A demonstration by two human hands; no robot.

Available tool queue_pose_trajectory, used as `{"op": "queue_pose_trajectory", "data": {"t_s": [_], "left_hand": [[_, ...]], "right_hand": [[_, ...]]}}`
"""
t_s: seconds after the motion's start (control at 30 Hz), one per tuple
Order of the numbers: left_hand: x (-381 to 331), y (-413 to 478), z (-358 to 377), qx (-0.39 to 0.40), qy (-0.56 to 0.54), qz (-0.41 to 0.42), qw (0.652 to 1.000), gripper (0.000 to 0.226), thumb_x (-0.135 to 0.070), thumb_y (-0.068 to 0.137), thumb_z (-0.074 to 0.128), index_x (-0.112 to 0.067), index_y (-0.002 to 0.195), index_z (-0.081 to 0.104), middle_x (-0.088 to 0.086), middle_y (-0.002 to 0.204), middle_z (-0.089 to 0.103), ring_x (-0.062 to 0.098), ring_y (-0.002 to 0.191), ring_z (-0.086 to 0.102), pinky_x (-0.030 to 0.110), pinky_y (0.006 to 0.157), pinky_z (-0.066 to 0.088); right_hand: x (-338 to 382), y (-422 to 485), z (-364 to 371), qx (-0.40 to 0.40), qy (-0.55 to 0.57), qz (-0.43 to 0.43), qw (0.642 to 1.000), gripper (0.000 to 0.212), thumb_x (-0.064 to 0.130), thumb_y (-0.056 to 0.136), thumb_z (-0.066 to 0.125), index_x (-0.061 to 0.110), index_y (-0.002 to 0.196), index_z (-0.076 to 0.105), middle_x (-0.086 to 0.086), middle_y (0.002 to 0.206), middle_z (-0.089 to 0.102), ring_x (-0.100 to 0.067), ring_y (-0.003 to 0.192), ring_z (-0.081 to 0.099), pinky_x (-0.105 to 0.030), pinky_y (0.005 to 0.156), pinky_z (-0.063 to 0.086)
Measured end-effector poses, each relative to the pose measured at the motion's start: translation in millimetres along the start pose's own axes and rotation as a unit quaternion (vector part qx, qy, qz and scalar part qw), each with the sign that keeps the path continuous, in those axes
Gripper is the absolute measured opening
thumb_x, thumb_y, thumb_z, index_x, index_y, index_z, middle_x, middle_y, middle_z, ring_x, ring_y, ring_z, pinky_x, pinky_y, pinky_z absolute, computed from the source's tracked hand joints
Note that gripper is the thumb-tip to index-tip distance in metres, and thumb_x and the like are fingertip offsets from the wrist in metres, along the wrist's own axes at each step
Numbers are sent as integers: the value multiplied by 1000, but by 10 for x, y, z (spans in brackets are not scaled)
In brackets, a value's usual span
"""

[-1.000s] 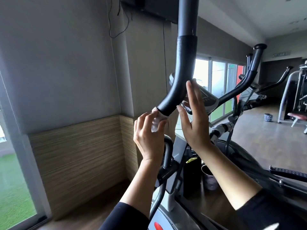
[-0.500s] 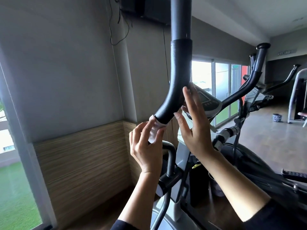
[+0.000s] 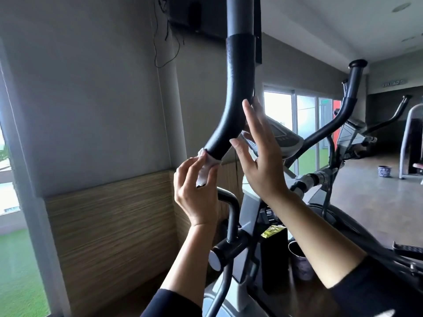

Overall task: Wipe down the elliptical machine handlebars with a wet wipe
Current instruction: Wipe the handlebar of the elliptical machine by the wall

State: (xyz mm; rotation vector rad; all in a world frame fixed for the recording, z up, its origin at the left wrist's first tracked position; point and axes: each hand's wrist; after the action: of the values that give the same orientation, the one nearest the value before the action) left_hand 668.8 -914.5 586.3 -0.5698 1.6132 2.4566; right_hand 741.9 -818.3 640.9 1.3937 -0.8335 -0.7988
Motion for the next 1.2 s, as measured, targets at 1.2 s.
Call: {"op": "queue_pose_trajectory", "data": {"t_s": [1.2], "left_hand": [[5, 894, -6, 365, -318, -97, 870, 23, -22, 85, 71, -21, 108, 73, -12, 98, 73, -3, 87, 65, 15, 75, 50]], "right_hand": [[489, 35, 278, -83, -196, 95, 973, 49, 7, 98, 47, 2, 144, 29, -18, 152, 30, -5, 142, 27, -12, 108, 30]]}}
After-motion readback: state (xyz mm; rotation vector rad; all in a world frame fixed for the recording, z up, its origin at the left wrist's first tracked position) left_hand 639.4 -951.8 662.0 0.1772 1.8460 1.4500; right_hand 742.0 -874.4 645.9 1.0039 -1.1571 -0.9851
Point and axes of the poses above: each hand's wrist, its own y-axis towards the middle knuckle, its own z-axis out of the palm, x = y × z
